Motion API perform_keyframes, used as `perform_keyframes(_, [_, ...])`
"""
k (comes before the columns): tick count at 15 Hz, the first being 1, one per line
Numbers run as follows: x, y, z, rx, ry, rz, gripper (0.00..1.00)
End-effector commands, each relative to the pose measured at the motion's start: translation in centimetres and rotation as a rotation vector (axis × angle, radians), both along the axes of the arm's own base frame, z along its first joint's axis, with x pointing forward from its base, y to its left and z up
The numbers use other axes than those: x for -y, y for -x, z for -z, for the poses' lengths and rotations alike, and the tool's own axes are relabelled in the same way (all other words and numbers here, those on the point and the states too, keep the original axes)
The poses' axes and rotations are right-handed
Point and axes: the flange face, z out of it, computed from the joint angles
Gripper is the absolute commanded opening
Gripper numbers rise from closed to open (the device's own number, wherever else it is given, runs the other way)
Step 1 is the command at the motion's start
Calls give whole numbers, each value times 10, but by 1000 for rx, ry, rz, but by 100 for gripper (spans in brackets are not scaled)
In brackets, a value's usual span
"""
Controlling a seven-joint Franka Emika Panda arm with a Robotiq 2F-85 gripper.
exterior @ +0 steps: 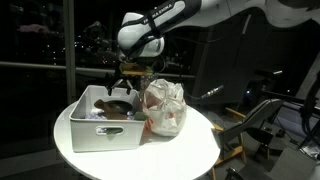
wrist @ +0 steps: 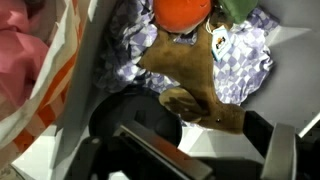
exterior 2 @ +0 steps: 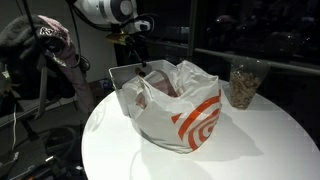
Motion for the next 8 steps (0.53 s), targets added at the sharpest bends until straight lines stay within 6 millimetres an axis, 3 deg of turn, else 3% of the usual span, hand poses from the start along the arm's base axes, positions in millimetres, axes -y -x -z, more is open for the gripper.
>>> perform_keyframes(1, [-14, -24, 27, -1, 34, -78, 100])
perform_keyframes(8, [-21, -48, 95, -5, 66, -135, 100])
